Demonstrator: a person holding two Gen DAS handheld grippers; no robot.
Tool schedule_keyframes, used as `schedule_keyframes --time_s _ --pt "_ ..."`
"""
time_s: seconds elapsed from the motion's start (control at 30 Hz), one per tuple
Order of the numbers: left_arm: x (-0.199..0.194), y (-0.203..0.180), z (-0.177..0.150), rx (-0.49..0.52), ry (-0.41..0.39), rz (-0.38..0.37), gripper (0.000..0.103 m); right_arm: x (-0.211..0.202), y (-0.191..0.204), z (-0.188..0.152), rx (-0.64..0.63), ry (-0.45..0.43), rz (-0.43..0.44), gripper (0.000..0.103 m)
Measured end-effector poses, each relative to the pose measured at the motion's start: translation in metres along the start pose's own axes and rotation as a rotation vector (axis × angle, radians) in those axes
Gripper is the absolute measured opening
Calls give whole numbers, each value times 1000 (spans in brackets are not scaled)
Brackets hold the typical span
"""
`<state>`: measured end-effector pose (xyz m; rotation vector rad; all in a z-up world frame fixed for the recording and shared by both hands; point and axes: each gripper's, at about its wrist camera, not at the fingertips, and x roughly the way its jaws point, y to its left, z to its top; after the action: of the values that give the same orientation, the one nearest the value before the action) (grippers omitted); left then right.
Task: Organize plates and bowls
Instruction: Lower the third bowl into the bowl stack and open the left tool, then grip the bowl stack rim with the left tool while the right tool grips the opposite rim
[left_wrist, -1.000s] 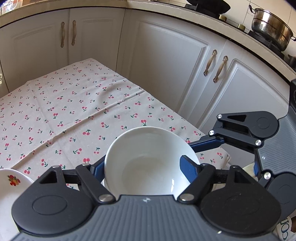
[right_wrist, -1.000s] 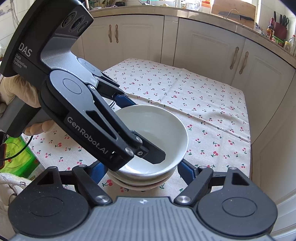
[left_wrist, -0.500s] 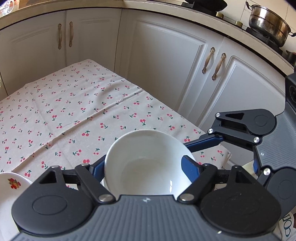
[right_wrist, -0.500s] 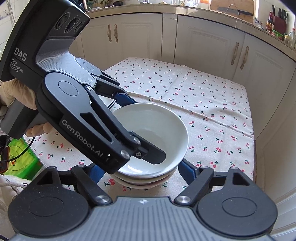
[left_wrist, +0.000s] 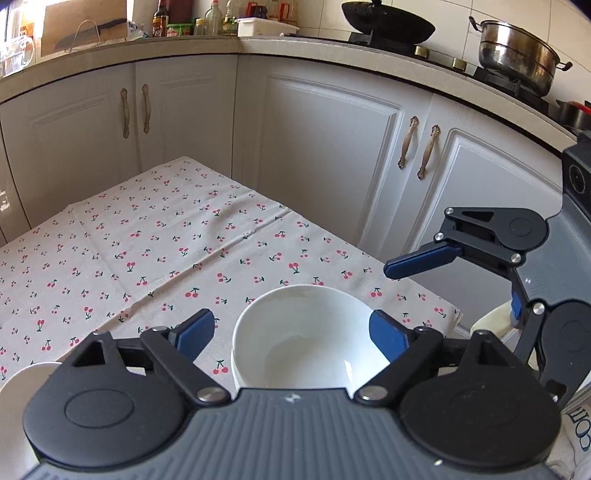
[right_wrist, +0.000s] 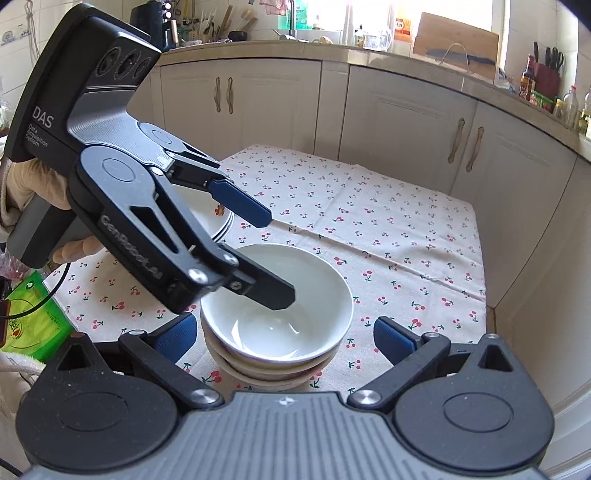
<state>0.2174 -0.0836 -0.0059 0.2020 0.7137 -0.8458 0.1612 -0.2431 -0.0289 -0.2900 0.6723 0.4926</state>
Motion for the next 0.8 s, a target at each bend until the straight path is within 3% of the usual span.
schedule_keyframes --time_s 0.27,0.53,0.8 --pt "-24 -5 -28 49 -46 -20 100 -11 15 -9 -74 -33 -16 103" --pt "-24 -14 -60 110 40 -6 101 -8 21 -21 -78 -4 -51 103" --pt "-19 -11 -71 108 41 20 101 3 19 -37 -72 46 -86 103"
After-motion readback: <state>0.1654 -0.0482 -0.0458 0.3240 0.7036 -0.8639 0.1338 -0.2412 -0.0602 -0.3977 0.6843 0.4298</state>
